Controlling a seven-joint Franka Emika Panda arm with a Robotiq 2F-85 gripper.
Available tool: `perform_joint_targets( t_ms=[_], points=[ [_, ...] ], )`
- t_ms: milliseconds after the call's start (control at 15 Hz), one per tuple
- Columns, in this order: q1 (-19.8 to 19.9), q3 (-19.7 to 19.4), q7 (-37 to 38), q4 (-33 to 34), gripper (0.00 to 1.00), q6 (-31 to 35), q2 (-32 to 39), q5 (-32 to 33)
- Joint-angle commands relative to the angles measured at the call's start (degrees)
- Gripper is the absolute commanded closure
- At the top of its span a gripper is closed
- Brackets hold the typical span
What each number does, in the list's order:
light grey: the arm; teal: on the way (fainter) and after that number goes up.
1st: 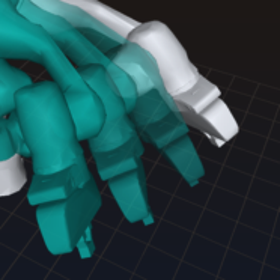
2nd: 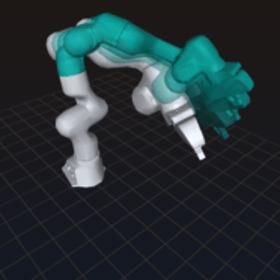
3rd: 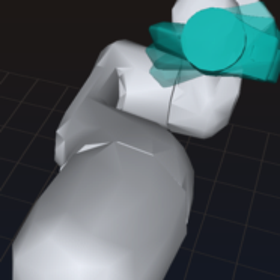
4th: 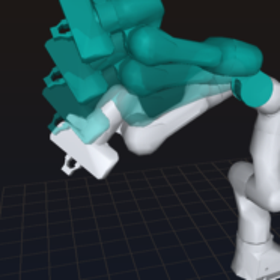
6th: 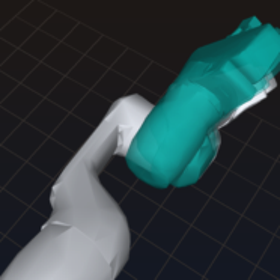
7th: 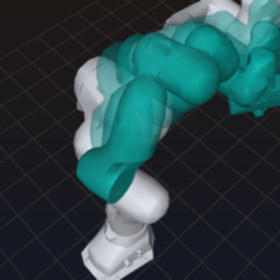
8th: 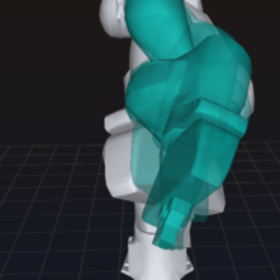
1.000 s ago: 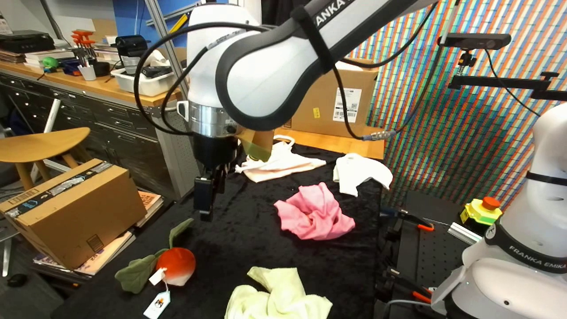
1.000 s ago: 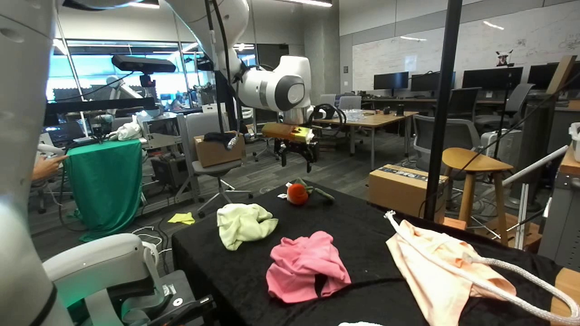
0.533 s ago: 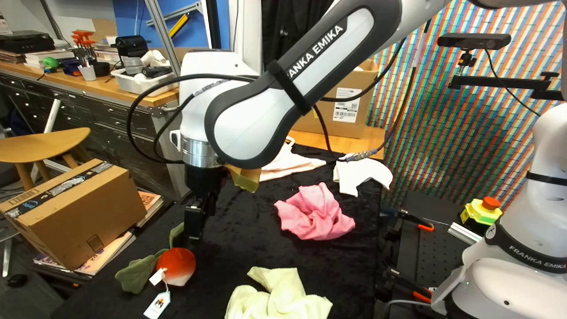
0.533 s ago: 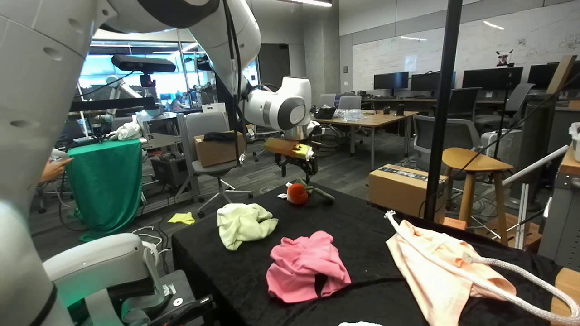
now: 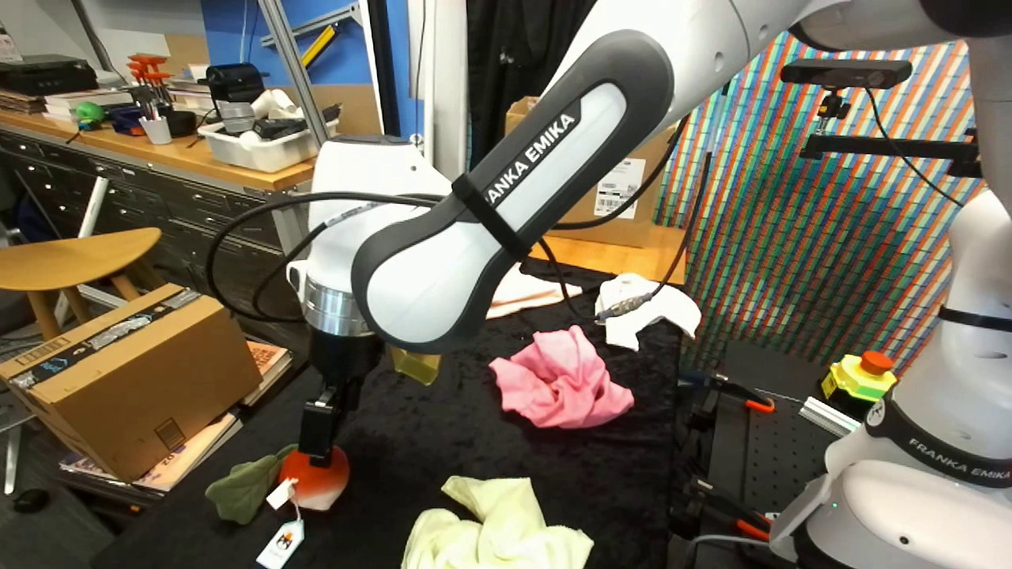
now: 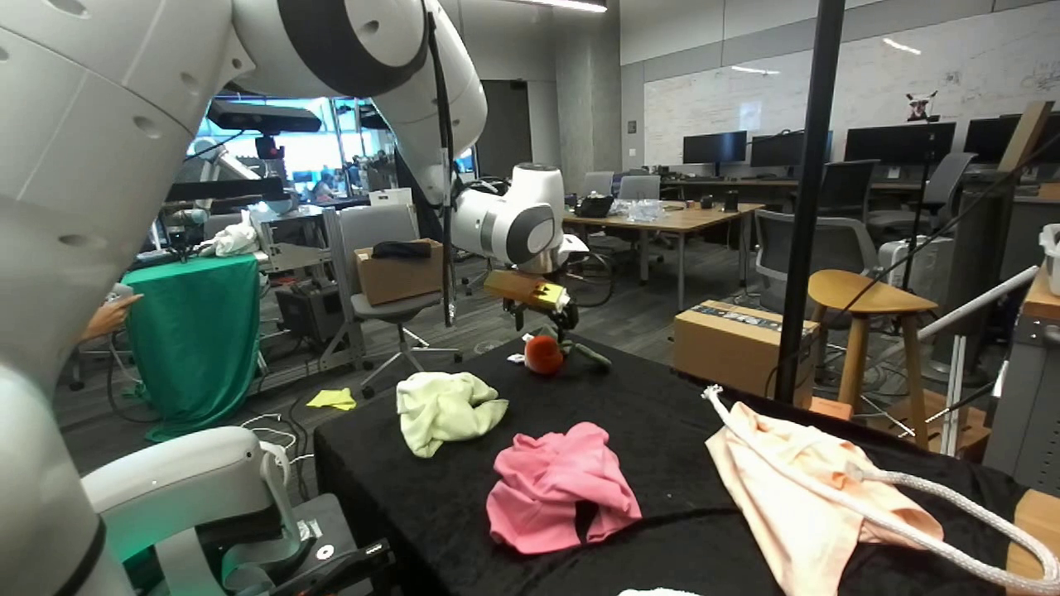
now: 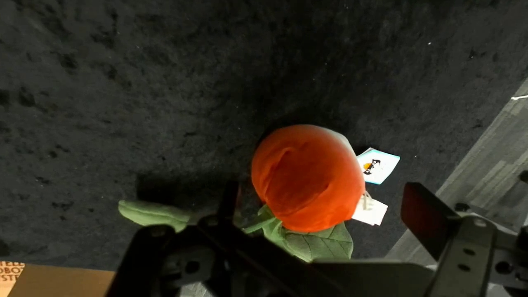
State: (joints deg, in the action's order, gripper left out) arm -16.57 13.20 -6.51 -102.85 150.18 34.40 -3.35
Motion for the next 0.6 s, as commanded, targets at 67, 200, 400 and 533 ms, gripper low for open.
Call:
perform_joint_targets(
  t_ms=[67, 200, 400, 533],
  points=[
    [-1.2, 0.3, 2.3, 3.6, 0.0, 3.6, 4.1, 0.9],
    [-1.8, 0.2, 2.8, 4.2, 0.0, 4.2, 5.1, 1.0],
    [-2.2, 0.5, 3.3, 4.9, 0.0, 4.9, 6.3, 0.7],
    [-2.3, 0.6, 3.6, 5.3, 0.0, 5.3, 6.9, 0.6]
  ],
)
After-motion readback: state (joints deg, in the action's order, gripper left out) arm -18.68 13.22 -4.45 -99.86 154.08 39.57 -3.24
